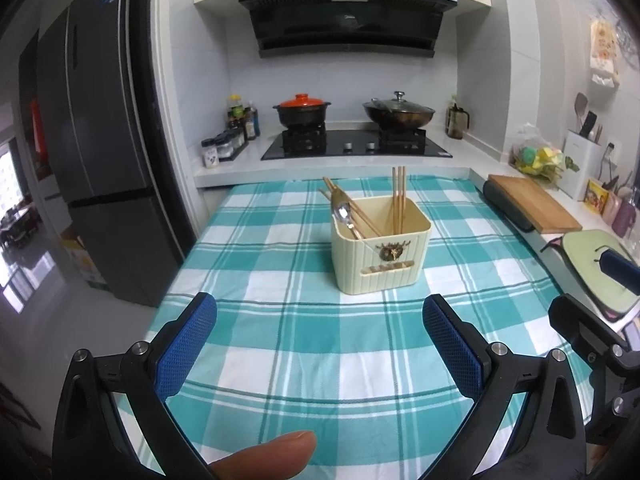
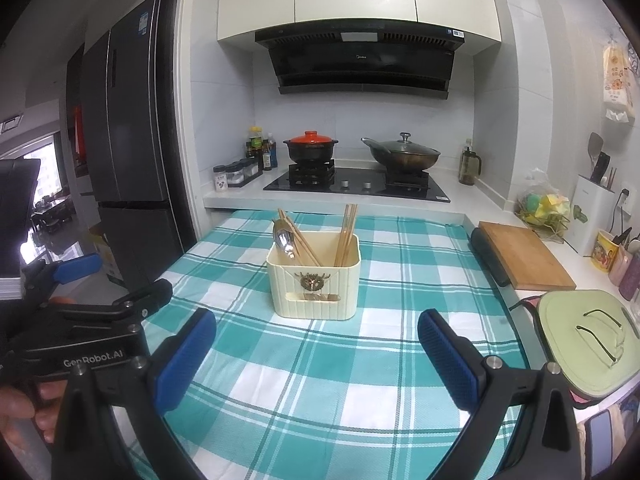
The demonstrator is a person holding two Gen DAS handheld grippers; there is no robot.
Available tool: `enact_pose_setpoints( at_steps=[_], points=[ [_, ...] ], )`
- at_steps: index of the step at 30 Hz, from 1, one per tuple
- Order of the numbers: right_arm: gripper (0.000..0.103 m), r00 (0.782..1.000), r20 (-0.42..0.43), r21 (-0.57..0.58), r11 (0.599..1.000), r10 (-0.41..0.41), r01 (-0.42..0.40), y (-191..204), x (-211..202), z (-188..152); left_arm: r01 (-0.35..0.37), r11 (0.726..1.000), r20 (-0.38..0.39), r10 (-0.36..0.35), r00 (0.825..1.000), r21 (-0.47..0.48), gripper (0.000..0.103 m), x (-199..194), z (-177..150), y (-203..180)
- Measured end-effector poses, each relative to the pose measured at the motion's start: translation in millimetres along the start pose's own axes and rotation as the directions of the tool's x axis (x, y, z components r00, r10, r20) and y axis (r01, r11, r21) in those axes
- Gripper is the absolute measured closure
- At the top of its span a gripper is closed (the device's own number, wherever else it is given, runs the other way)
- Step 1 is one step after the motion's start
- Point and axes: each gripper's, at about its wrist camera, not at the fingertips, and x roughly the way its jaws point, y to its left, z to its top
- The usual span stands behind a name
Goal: Organize utensils
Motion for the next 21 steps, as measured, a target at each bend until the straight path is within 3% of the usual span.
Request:
enact_pose_setpoints(
  at_steps=[21],
  points=[
    [0.0, 1.0, 0.004, 0.002, 1.0, 0.0, 0.0, -0.2, -1.4, -0.4, 0.004, 1.0, 0.003, -0.004, 1.0, 0.006, 0.0, -0.8, 0.1, -0.7]
  ],
)
